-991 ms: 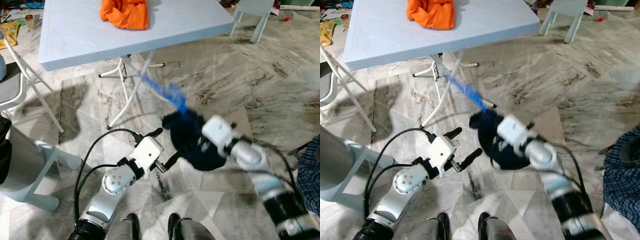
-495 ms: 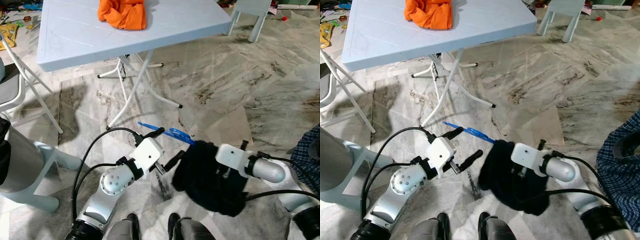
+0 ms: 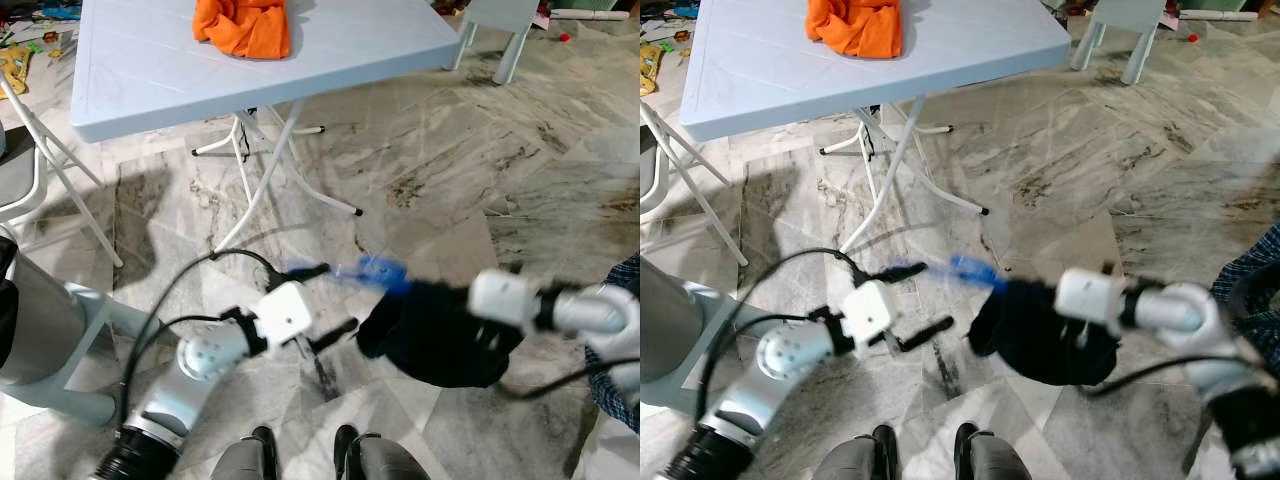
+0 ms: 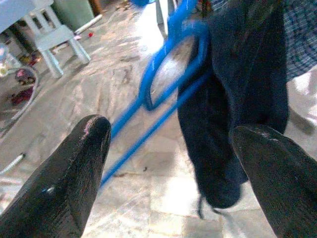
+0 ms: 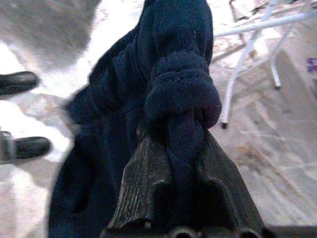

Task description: Hang hanger

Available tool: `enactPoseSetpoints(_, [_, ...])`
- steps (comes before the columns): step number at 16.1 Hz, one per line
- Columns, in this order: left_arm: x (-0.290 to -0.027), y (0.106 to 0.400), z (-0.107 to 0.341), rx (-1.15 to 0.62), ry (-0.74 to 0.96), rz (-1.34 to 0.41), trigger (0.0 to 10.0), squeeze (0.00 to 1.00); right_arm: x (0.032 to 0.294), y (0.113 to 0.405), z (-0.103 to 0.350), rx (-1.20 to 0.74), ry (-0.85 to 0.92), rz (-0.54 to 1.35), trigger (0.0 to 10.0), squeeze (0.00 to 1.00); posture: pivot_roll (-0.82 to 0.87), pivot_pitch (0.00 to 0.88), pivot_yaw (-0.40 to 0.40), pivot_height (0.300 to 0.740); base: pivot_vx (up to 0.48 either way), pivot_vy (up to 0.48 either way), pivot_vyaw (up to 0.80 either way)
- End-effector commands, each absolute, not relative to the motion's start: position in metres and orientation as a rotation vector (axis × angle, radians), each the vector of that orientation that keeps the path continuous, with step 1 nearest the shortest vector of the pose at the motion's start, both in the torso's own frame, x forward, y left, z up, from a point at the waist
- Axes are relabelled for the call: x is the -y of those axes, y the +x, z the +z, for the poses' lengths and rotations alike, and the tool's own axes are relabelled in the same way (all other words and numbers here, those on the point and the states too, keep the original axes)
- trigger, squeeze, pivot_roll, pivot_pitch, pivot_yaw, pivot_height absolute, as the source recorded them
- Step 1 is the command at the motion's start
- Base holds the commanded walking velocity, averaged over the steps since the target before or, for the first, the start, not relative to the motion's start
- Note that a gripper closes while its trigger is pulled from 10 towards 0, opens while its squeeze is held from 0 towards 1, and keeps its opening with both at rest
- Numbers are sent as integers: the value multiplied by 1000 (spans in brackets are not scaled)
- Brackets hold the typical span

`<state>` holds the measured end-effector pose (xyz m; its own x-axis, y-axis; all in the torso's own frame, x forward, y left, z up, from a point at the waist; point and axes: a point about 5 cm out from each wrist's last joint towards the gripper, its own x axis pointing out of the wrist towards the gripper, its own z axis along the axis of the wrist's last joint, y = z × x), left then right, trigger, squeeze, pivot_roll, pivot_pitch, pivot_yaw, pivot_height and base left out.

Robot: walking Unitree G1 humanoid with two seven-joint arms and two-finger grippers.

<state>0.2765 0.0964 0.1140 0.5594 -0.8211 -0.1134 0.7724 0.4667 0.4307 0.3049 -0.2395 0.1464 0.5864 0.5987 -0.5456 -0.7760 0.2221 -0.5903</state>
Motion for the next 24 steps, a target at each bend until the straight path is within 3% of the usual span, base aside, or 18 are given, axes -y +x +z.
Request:
enactPoseSetpoints(1, [-99,276,110,100,474,-980,10000,804,243,304,147,-218,-966,973,10000,0,-83,240,-30,740,0,0,0])
enactPoseSetpoints(2, [-100,277,110,111,497,-970,10000,420,242,300,147,-221,-947,1013,10000,0,-84,239,-33,740,0,0,0])
enactPoseSetpoints(4, [-103,281,113,116,496,-947,10000,404,244,298,147,-232,-940,1033,10000,0,-84,239,-33,740,0,0,0])
enactPoseSetpoints(5, [-106,284,116,125,500,-931,10000,294,246,293,148,-243,-921,1069,10000,0,-84,239,-33,740,0,0,0])
enactPoseSetpoints(6, [-108,286,117,124,506,-933,10000,16,248,288,150,-267,-908,1108,10000,0,-85,240,-30,740,0,0,0])
enactPoseSetpoints(10, [-104,282,113,111,497,-999,10000,0,255,277,162,-305,-852,1208,10000,0,-91,234,-23,740,0,0,0])
enactPoseSetpoints(14, [-95,278,109,80,434,-1106,10000,0,244,278,177,-241,-821,1253,10000,0,-96,215,-27,740,0,0,0])
enactPoseSetpoints(15, [-95,281,109,74,422,-1109,9373,0,242,279,179,-234,-817,1257,10000,0,-95,211,-27,740,0,0,0])
enactPoseSetpoints(16, [-95,284,110,70,415,-1109,4431,0,242,280,182,-222,-828,1247,10000,0,-93,209,-30,740,0,0,0])
enactPoseSetpoints(17, [-96,285,110,64,412,-1118,1412,0,244,281,184,-220,-834,1238,10000,0,-93,209,-30,740,0,0,0])
enactPoseSetpoints(18, [-97,286,111,57,384,-1128,0,0,247,280,186,-222,-827,1232,10000,0,-97,201,-30,740,0,0,0])
enactPoseSetpoints(22, [-103,296,118,67,403,-1119,0,0,247,276,184,-228,-809,1234,10000,0,-97,191,-25,740,0,0,0])
enactPoseSetpoints(23, [-104,298,118,69,411,-1116,2157,0,242,280,180,-187,-808,1198,10000,0,-82,169,-7,740,0,0,0])
enactPoseSetpoints(24, [-105,299,118,67,417,-1113,2588,0,240,281,179,-169,-805,1189,10000,0,-79,163,-4,740,0,0,0])
